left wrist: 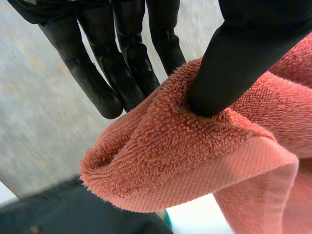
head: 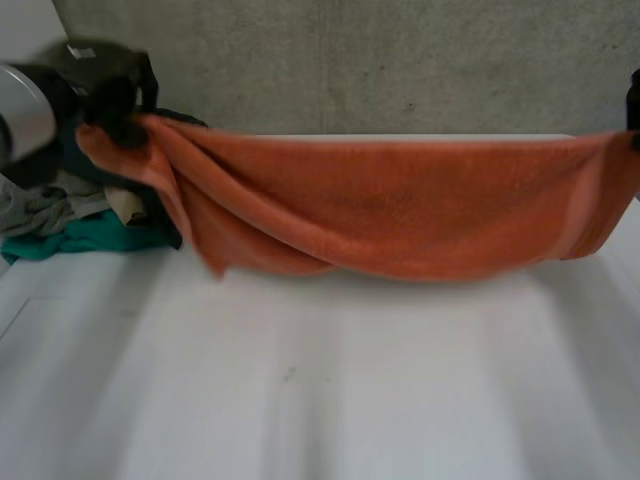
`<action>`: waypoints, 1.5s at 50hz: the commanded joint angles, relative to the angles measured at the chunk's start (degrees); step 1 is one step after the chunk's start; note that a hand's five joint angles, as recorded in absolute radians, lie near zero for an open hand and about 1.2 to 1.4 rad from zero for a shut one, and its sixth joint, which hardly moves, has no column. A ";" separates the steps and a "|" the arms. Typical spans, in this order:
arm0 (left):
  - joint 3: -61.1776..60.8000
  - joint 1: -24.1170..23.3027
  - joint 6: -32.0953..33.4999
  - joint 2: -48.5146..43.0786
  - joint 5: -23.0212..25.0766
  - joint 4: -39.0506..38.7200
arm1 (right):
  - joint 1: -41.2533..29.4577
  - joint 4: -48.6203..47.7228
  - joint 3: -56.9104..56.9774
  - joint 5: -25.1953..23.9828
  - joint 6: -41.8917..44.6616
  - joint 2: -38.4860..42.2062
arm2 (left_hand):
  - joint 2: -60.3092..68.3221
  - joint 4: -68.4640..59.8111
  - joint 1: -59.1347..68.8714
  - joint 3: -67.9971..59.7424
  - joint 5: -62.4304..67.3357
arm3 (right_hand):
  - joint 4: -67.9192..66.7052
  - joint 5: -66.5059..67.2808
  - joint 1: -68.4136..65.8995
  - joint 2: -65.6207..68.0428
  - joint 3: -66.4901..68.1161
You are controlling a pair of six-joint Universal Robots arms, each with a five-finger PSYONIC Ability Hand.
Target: Fold the laundry.
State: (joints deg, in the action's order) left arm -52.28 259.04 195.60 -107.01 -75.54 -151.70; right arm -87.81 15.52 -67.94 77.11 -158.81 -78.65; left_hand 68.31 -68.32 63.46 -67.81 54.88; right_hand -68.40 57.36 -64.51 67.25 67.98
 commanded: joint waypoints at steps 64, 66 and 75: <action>-13.20 -2.40 13.05 -26.32 -3.38 -24.96 | -2.81 -12.18 -7.91 -1.52 2.28 23.01 | -13.58 13.59 -8.73 13.08 -10.15 | -11.60 12.64 -15.49 12.75 12.02; -13.20 -2.22 12.88 -25.88 -3.38 -24.35 | -2.63 -12.27 -7.91 -1.52 1.93 23.01 | -25.58 25.59 -20.73 25.07 -22.14 | -11.60 12.64 -15.49 12.75 12.02; -15.04 0.50 9.72 -21.40 -4.35 -23.38 | -2.46 -12.53 -7.83 -1.43 2.19 23.01 | -35.89 35.91 -31.05 35.39 -32.46 | -11.60 12.64 -15.49 12.75 12.02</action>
State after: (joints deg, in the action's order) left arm -66.13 257.68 207.78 -131.20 -79.19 -175.25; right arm -90.31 3.13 -75.98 75.60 -156.77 -55.58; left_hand 31.07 -30.54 30.64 -30.96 20.24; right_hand -68.58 57.63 -64.48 67.25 68.00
